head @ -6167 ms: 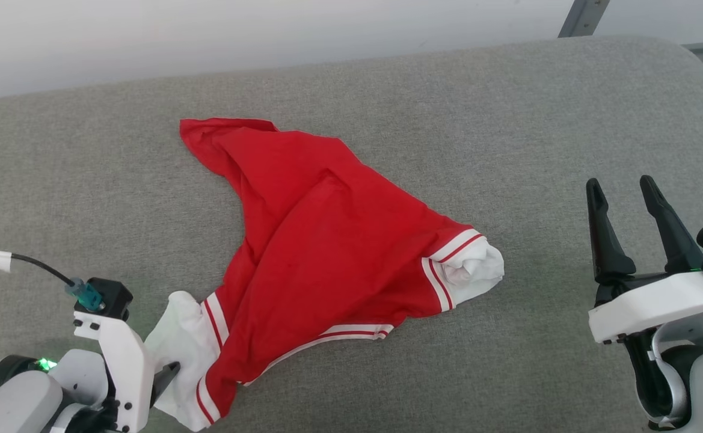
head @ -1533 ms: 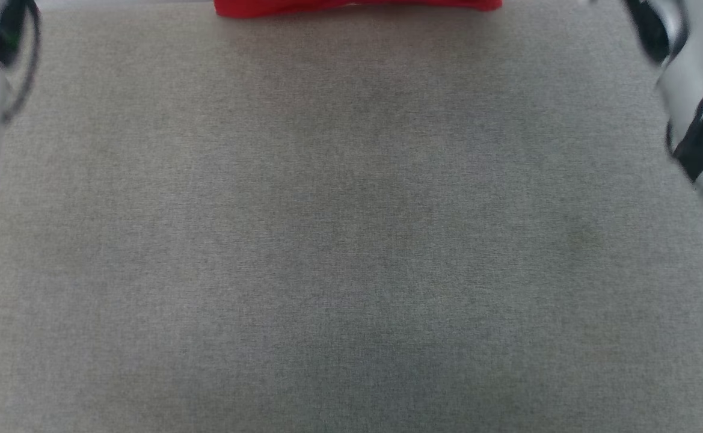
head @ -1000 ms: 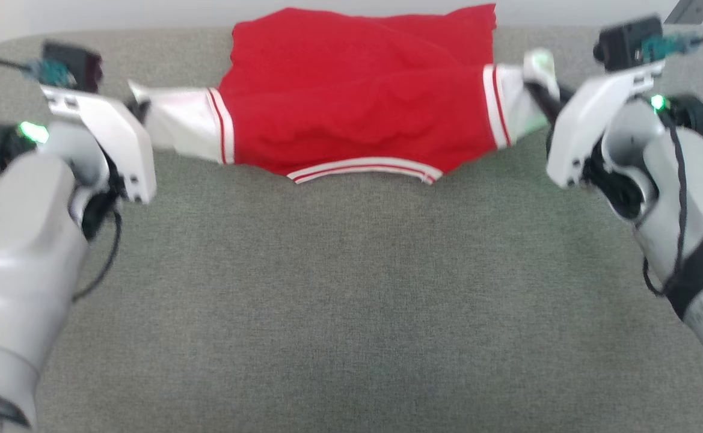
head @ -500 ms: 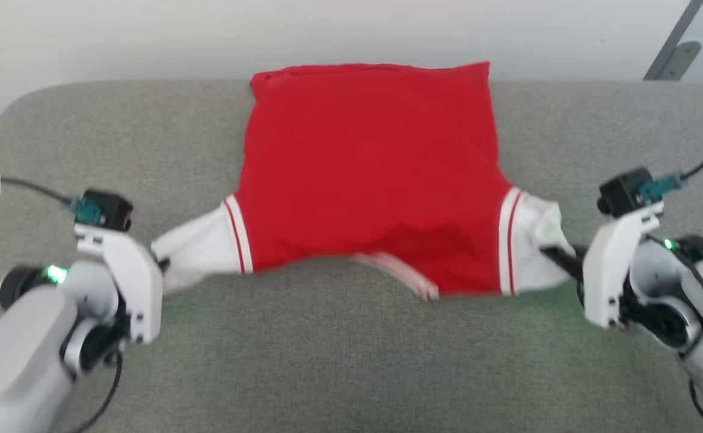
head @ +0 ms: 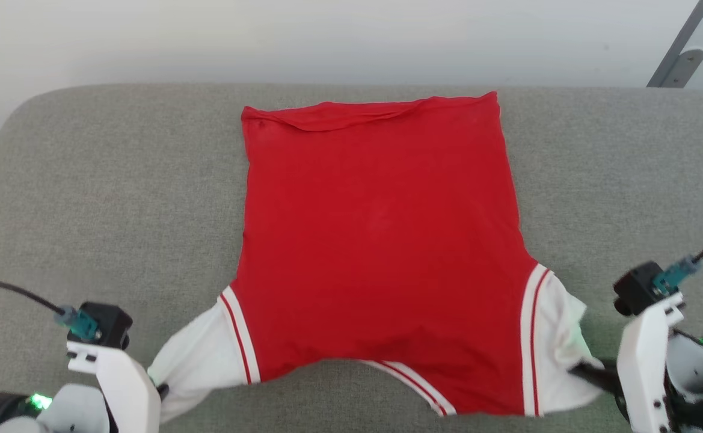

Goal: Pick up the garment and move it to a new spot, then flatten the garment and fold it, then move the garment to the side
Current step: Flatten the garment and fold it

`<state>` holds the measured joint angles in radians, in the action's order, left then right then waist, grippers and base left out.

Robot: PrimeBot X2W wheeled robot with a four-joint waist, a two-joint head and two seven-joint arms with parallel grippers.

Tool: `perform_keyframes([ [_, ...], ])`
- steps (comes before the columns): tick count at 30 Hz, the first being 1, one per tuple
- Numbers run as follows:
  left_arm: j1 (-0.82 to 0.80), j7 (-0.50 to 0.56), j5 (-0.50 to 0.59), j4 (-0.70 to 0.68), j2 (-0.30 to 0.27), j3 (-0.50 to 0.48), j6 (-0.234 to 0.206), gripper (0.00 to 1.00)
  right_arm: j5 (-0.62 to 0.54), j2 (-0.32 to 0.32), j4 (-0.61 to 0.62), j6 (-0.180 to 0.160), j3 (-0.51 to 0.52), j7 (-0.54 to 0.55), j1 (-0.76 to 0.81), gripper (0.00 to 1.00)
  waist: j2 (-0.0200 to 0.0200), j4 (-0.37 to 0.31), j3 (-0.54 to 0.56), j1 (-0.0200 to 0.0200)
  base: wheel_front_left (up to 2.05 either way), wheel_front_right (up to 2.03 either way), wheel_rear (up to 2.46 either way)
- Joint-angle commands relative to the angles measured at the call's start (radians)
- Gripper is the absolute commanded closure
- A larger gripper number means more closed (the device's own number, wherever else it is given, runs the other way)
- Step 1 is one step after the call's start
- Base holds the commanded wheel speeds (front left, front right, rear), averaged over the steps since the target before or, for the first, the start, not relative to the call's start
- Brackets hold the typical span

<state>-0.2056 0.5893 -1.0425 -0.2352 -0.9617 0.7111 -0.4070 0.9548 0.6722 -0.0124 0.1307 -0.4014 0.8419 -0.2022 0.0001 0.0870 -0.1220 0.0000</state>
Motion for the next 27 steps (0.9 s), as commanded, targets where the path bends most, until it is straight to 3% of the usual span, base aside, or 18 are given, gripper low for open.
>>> perform_keyframes([
  [1,0.023,0.003,-0.002,-0.022,-0.013,-0.003,-0.015,1.0,-0.011,-0.01,0.027,0.0,0.029,0.025,0.039,1.0,-0.0001,0.002,-0.008,0.0,0.0,0.0,0.0],
  [6,0.07,-0.021,-0.03,-0.05,-0.009,-0.012,-0.033,1.0,-0.098,-0.083,0.101,0.0,0.137,0.093,0.152,1.0,-0.0001,0.008,-0.037,0.0,0.0,0.0,0.0],
  [11,0.054,-0.073,-0.03,0.01,0.028,-0.021,0.006,1.0,-0.211,-0.175,0.093,0.0,0.182,0.086,0.179,1.0,-0.0001,0.01,-0.065,0.0,0.0,0.0,0.0],
  [12,0.046,-0.082,-0.026,0.025,0.035,-0.021,0.015,1.0,-0.239,-0.185,0.093,0.0,0.18,0.075,0.17,0.7,-0.0001,0.01,-0.071,0.0,0.0,0.0,0.0],
  [13,0.042,-0.086,-0.025,0.036,0.041,-0.021,0.023,1.0,-0.252,-0.195,0.09,0.0,0.178,0.07,0.164,0.51,-0.0001,0.009,-0.075,0.0,0.0,0.0,0.0],
  [14,0.042,-0.086,-0.025,0.036,0.041,-0.021,0.023,1.0,-0.252,-0.195,0.09,0.0,0.178,0.07,0.164,0.51,-0.0001,0.009,-0.075,0.0,0.0,0.0,0.0],
  [15,0.038,-0.09,-0.023,0.048,0.046,-0.02,0.03,1.0,-0.263,-0.203,0.089,0.0,0.175,0.069,0.16,0.16,-0.0001,0.008,-0.078,0.0,0.0,0.0,0.0],
  [16,0.029,-0.092,-0.019,0.057,0.051,-0.02,0.038,1.0,-0.272,-0.21,0.093,0.0,0.177,0.067,0.153,0.0,-0.0001,0.008,-0.08,0.0,0.0,0.0,0.0],
  [21,0.004,-0.107,-0.01,0.089,0.066,-0.023,0.058,1.0,-0.296,-0.203,0.16,0.0,0.187,0.079,0.127,0.0,-0.0001,0.0,-0.09,0.0,0.0,0.0,0.0],
  [27,-0.013,-0.126,-0.003,0.111,0.074,-0.028,0.071,1.0,-0.31,-0.218,0.277,0.0,0.271,0.111,0.099,0.0,-0.0001,-0.008,-0.108,0.0,0.0,0.0,0.0],
])
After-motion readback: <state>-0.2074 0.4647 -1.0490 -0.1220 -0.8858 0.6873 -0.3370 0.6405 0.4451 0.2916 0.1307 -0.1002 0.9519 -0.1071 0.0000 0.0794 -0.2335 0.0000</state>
